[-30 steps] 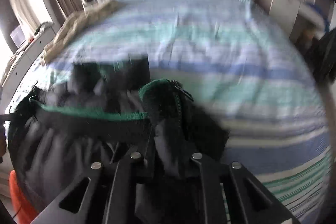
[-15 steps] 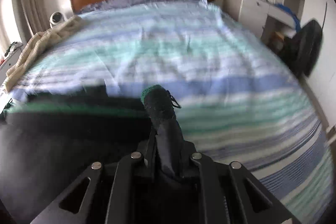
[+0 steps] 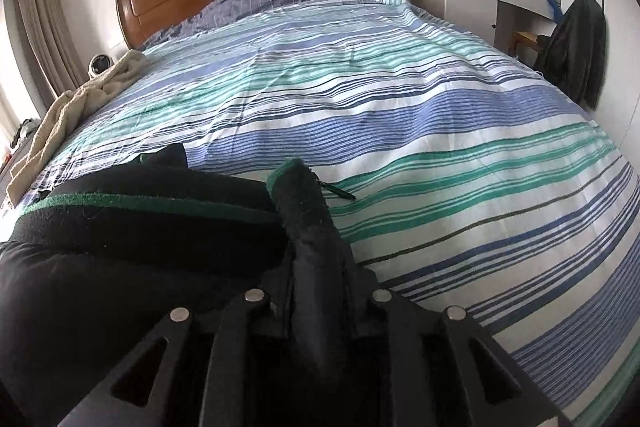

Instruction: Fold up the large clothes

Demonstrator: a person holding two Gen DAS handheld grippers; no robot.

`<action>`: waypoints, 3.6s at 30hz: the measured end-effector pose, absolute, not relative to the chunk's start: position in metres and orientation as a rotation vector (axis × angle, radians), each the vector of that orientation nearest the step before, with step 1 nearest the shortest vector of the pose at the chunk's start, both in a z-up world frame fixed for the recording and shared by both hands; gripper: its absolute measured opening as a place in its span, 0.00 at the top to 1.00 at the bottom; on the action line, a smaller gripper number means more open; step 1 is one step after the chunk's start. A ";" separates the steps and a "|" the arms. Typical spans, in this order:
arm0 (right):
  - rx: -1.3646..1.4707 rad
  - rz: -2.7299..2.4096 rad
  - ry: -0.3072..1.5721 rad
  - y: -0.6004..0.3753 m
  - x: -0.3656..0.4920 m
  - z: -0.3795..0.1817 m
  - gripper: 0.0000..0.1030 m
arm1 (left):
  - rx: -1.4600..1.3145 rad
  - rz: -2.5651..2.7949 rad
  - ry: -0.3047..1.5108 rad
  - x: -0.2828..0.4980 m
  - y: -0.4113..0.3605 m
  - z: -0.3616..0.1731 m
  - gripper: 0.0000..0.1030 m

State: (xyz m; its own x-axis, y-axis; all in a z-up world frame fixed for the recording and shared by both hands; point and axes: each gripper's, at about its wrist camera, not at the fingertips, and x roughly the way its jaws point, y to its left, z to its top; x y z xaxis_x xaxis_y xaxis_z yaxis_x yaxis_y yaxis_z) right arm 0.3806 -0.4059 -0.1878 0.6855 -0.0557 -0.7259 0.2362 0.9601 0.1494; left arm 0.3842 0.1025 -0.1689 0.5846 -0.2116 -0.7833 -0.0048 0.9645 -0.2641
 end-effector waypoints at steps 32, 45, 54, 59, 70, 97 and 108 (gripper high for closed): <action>0.449 0.132 0.732 -0.421 0.352 -0.187 0.46 | -0.100 -0.450 0.947 0.377 -0.084 -0.148 0.25; 0.462 0.148 0.780 -0.429 0.355 -0.187 0.46 | 0.102 -0.510 1.037 0.337 -0.097 -0.098 0.25; 0.348 0.129 0.780 -0.413 0.310 -0.125 0.46 | 0.026 -0.509 1.010 0.318 -0.075 -0.149 0.18; 0.334 0.231 0.709 -0.399 0.219 -0.092 0.46 | 0.062 -0.476 1.028 0.310 -0.077 -0.131 0.25; 0.403 0.215 0.691 -0.379 0.102 -0.109 0.45 | 0.073 -0.501 0.936 0.259 -0.070 -0.144 0.23; 0.401 0.298 0.660 -0.351 0.084 -0.089 0.45 | 0.241 -0.576 0.913 0.179 -0.067 -0.132 0.28; 0.680 0.076 0.810 -0.413 0.097 -0.149 0.33 | 0.132 -0.584 0.919 0.181 -0.052 -0.103 0.27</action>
State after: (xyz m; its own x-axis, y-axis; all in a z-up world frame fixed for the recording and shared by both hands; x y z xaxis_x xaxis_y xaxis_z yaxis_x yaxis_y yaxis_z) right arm 0.0969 -0.4133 -0.1494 0.6987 0.3131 -0.6432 0.1884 0.7868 0.5877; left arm 0.1808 -0.0524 -0.1032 0.4642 -0.4188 -0.7804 0.5283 0.8382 -0.1356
